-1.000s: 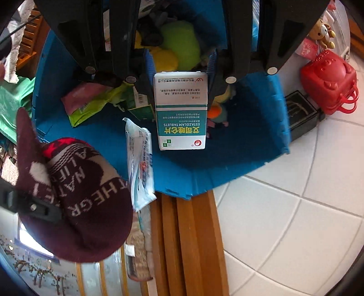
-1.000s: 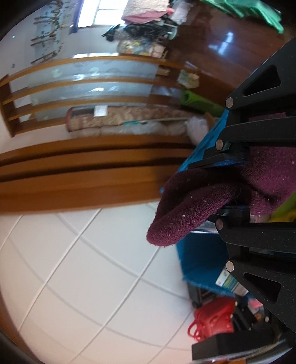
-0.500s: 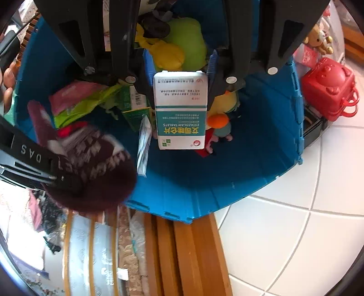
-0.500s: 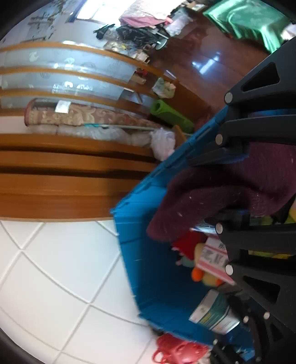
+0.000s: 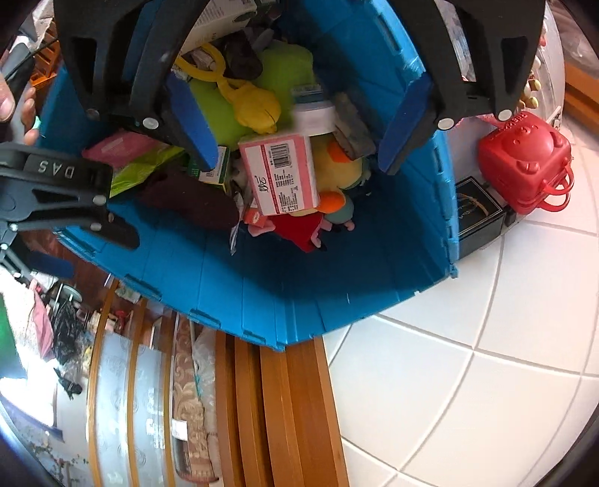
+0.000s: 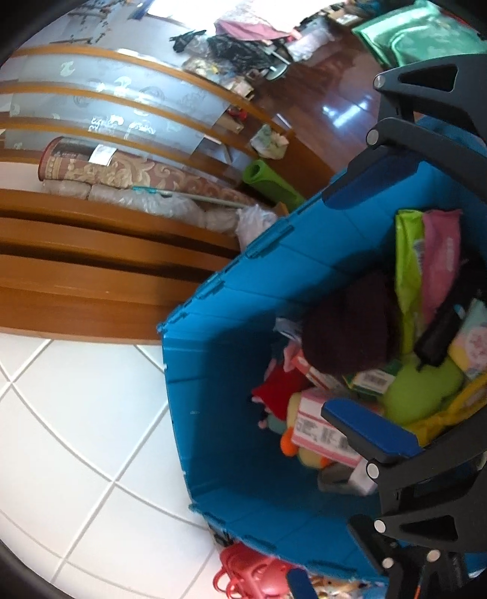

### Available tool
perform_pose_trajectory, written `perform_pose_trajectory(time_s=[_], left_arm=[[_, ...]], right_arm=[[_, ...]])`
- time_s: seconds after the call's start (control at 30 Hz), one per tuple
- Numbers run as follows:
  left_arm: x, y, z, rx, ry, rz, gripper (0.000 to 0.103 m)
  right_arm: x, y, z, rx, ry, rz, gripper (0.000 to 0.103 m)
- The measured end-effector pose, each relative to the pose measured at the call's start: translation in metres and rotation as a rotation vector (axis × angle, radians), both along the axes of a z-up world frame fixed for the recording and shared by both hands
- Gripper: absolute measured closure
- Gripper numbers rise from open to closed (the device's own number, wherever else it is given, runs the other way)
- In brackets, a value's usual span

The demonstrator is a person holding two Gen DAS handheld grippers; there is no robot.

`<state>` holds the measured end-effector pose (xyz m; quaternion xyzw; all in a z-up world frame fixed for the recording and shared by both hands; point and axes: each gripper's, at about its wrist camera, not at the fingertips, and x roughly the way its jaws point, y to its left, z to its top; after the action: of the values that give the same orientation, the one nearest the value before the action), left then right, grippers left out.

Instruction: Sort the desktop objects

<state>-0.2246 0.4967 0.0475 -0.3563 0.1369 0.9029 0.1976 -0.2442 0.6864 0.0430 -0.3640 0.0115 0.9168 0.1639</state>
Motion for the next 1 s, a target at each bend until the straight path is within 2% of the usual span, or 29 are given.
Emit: perform_pose_trajectory(time_s=[0.13,0.3,0.47,0.57,0.67,0.8,1.0], left_arm=[[0.026,-0.017,0.012,0.047,0.055,-0.001,0.009],[0.062,-0.046,0.024,0.12,0.164,0.026,0.004],[0.089,-0.075,0.026,0.211,0.246,0.11,0.002],[0.096,-0.084,0.02,0.217,0.288,0.144,0.001],[0.099,-0.088,0.015,0.202,0.27,0.129,0.001],[0.106,-0.098,0.013,0.226,0.261,0.138,0.001],[0.109,-0.102,0.012,0.205,0.269,0.139,0.001]], right_arm=[[0.019,-0.015,0.005,-0.011,0.01,0.027,0.0],[0.052,-0.041,0.01,-0.025,0.055,0.051,0.0],[0.078,-0.068,0.006,-0.017,0.094,0.068,0.0],[0.092,-0.08,0.002,0.013,0.116,0.046,0.0],[0.103,-0.089,-0.003,0.009,0.133,0.042,0.0],[0.111,-0.1,-0.007,0.007,0.141,0.045,0.0],[0.109,-0.105,-0.015,-0.015,0.12,0.04,0.0]])
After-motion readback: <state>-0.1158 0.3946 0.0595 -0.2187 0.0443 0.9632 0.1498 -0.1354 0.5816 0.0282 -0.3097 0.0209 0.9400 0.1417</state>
